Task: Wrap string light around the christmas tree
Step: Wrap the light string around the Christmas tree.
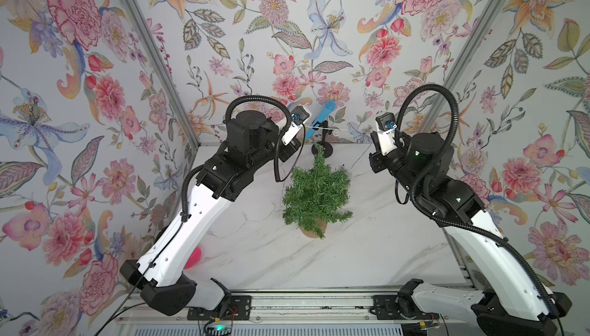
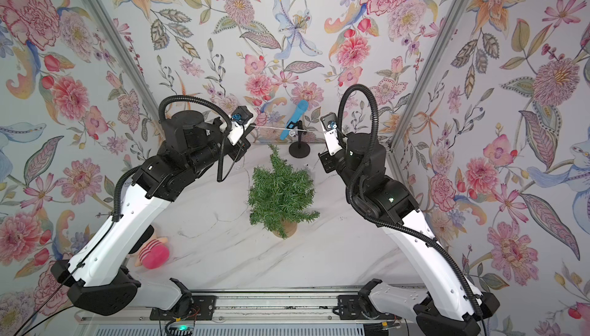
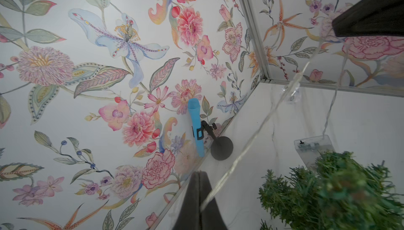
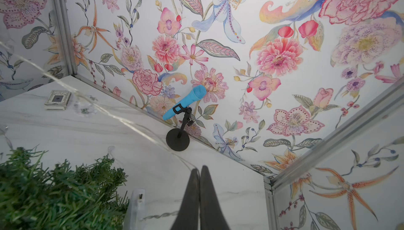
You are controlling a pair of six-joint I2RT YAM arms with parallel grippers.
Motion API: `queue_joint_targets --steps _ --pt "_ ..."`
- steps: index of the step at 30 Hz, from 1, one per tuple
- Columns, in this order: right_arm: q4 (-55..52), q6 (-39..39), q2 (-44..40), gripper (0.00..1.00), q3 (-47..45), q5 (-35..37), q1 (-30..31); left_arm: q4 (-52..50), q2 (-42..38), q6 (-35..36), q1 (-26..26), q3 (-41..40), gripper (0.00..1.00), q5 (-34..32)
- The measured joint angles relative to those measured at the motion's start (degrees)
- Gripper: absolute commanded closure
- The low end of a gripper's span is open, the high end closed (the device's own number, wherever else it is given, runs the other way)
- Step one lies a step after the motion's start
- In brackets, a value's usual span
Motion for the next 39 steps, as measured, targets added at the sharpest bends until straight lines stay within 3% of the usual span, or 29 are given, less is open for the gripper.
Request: queue_joint_targets --steps 7,15,22,27,35,39 --pt "-0.59 2.84 -4.76 1.00 -5.22 -0.13 -0.33 -1.57 -2.38 -6.71 -2.47 -8.57 0.98 -1.68" --pt "-1.79 4.68 -5.25 1.00 -6.23 0.39 -1.14 0.59 -0.48 -12.22 -2.47 -9.03 0.94 -4.44" --pt "-1.79 6.16 -5.25 1.00 -9.07 0.39 -1.27 2.82 0.66 -14.73 -2.56 -9.01 0.94 -1.27" --pt "-1.81 8.24 -5.44 0.94 -12.31 -0.61 -2.32 4.20 0.31 -14.73 -2.91 -10.84 0.92 1.55" --pt "-1.97 11.80 -9.03 0.86 -16.28 -4.24 -4.15 3.23 -2.86 -14.95 -3.08 -16.17 0.77 3.43" --pt "-1.92 13.18 -10.82 0.80 -16.41 -6.86 -4.20 0.11 -3.96 -14.62 -3.80 -17.18 0.56 3.21"
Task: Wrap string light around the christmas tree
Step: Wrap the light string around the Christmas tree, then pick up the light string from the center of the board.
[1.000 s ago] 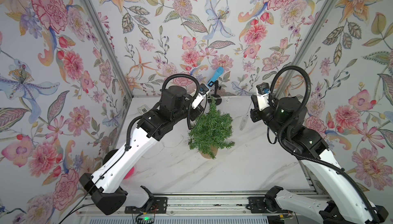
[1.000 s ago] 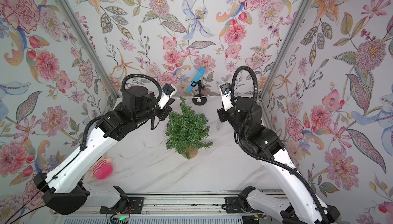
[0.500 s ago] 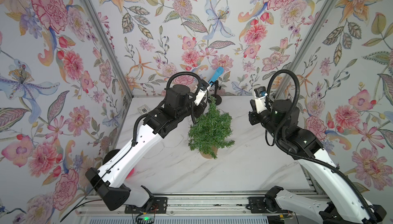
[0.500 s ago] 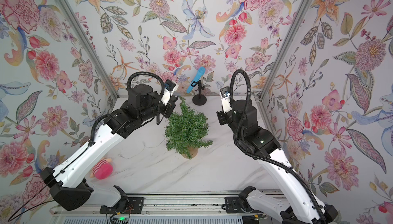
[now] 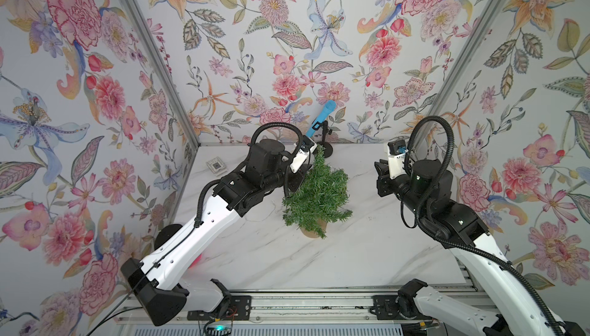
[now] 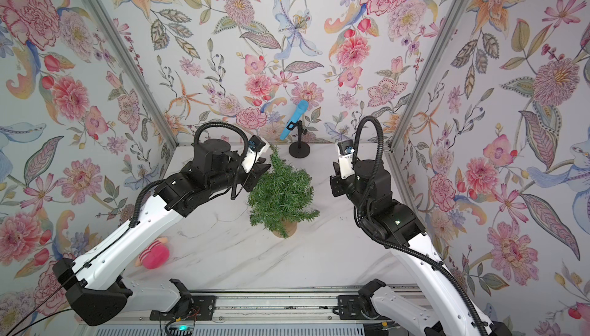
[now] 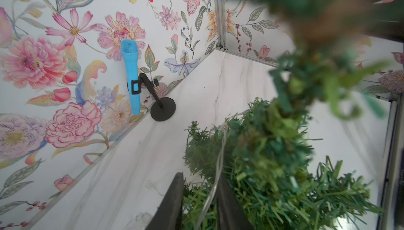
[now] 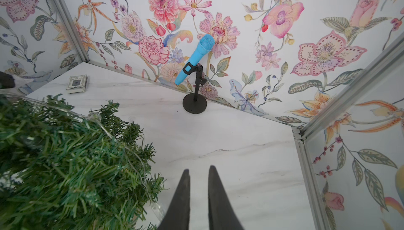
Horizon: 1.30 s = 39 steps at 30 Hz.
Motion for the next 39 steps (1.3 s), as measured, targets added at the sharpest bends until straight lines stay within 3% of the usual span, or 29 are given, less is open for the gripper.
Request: queue_joint_targets --steps 6,14,17,20,26,33,35,39 --pt "0.28 1.27 -1.03 0.74 -1.22 -3.61 0.00 -1.16 -3.37 -0.83 -0.17 -0.68 0.17 -1.01" --pt "0.22 1.73 -1.60 0.66 -2.25 -4.98 0.00 3.32 -13.25 -3.32 -0.17 -4.46 0.06 -2.93" --pt "0.22 1.88 -2.51 0.62 -2.25 -5.05 0.00 4.22 -16.96 -4.90 -0.17 -7.87 0.13 -7.43" --pt "0.81 2.08 -4.11 0.60 -3.15 -5.03 0.00 4.13 -20.65 -7.67 -0.17 -11.82 0.29 -13.18" --pt "2.49 3.45 -8.72 0.56 -7.91 -3.91 0.00 1.88 -28.17 -21.07 0.96 -24.85 0.33 -24.13" --pt "3.48 7.39 -13.51 0.54 -14.56 -3.37 0.00 -0.55 -29.42 -35.43 12.44 -42.95 0.45 -23.47" --pt "3.52 8.76 -14.99 0.54 -16.68 -3.37 0.00 -0.17 -27.12 -37.79 14.95 -46.56 0.52 -22.43" --pt "3.69 11.34 -18.23 0.54 -21.44 -3.43 0.00 4.57 -19.76 -41.22 17.59 -51.25 0.52 -21.97"
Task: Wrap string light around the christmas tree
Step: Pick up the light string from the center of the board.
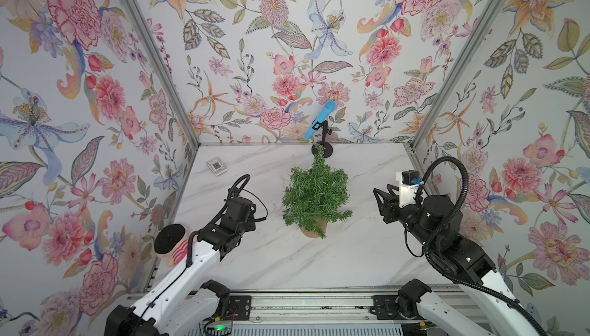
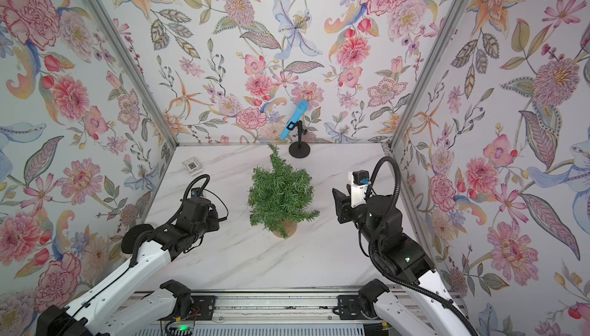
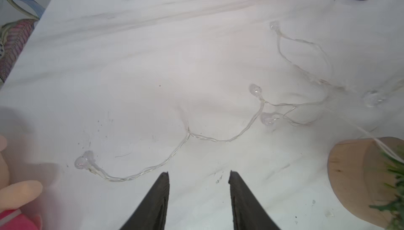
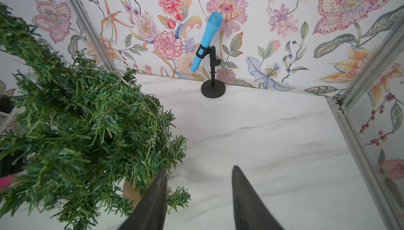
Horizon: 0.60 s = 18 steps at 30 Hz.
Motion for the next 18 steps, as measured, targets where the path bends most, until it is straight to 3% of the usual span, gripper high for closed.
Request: queue_joint_targets --steps 8,12,16,18 --pt "-0.02 3.45 -2.93 0.54 -7.06 -1.05 0.00 13.14 11.91 -2.19 7.63 -2.40 0.52 1.90" --pt "0.00 4.39 -4.02 0.55 -9.11 -2.34 0.00 17.53 18.34 -2.08 8.20 -0.63 0.66 3.48" --pt "-0.04 4.68 -6.12 0.55 -11.15 -3.80 0.00 20.57 23.23 -2.14 8.22 0.37 0.67 3.65" --pt "-0.07 4.66 -7.15 0.55 -11.69 -4.70 0.00 21.42 25.24 -2.12 8.24 0.37 0.73 3.39"
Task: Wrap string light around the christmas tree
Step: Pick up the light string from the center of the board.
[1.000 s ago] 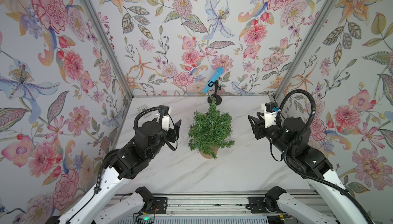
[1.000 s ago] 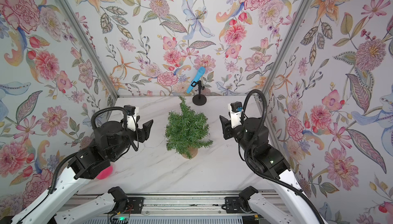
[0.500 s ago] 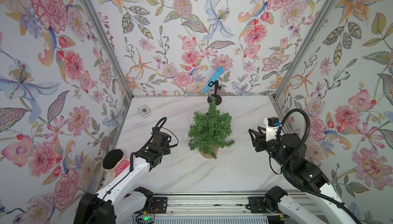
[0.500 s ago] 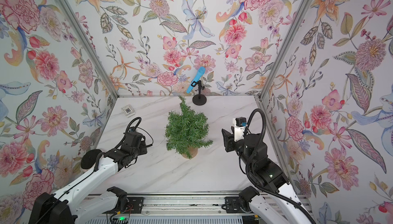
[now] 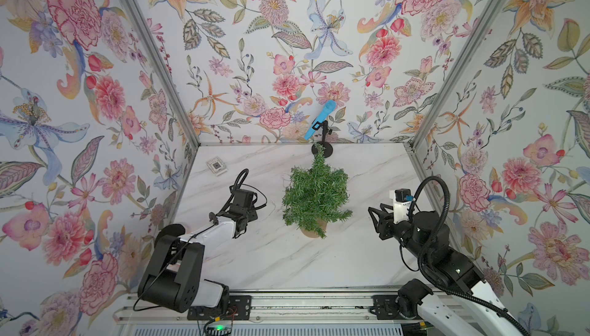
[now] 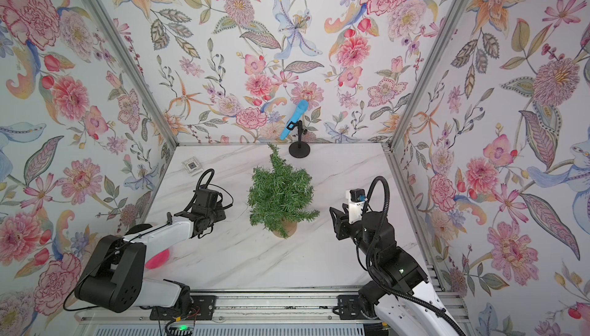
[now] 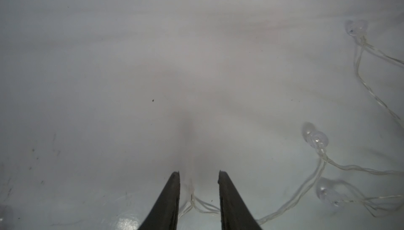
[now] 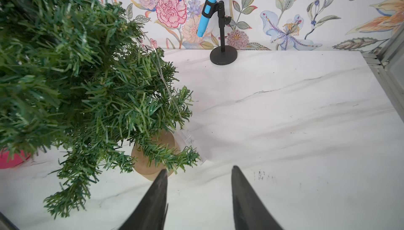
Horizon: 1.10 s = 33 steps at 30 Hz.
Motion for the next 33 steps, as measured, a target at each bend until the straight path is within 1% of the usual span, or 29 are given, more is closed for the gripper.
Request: queue_joint_targets --steps 1,2,4,7,9,10,13,17,22,26,29,31,33 --pt "0.04 0.00 -0.42 0.55 -0.07 -0.33 0.00 0.24 0.81 0.04 0.00 0.00 0.77 -0.07" --pt "0.02 0.00 -0.83 0.55 -0.07 -0.87 0.00 0.57 1.57 0.11 0.00 -0.02 0.79 -0.26" --pt "0.04 0.02 -1.60 0.55 -0.07 -1.75 0.00 1.38 2.40 -0.20 0.00 -0.09 0.79 -0.66" --pt "0.04 0.17 -2.27 0.56 -0.07 -2.99 0.00 2.64 2.58 -0.33 0.00 -0.26 0.93 -0.76" --pt "0.04 0.22 -2.43 0.56 -0.07 -3.50 0.00 3.32 2.56 -0.72 0.00 -0.35 0.99 -0.70" --pt "0.04 0.22 -2.43 0.57 -0.07 -3.82 0.00 3.43 2.49 -0.70 0.00 -0.37 1.00 -0.70" --pt "0.02 0.17 -2.43 0.57 0.04 -4.59 0.00 3.72 1.07 -0.87 0.00 -1.20 1.00 -0.50" --pt "0.02 -0.02 -2.40 0.57 1.29 -5.73 0.00 3.93 -3.37 -0.87 0.00 -3.63 1.00 -0.37" --pt "0.02 -0.79 -2.32 0.56 3.19 -7.23 0.00 1.38 -7.54 -0.57 0.00 -3.96 1.00 0.61" --pt "0.22 -1.81 -1.49 0.55 5.88 -9.27 0.00 -2.95 -15.41 -0.04 -0.20 -1.03 1.00 3.76" --pt "2.12 -2.16 -0.92 0.54 7.98 -13.53 0.02 -3.89 -22.82 -0.02 -1.07 2.49 1.00 6.93" --pt "3.80 -2.16 -0.52 0.54 9.14 -16.79 0.07 -4.37 -26.34 -0.02 -2.23 5.14 1.00 8.57" --pt "6.03 -1.99 0.00 0.54 9.94 -20.06 0.33 -5.16 -28.20 -0.04 -3.91 7.63 1.00 10.03"
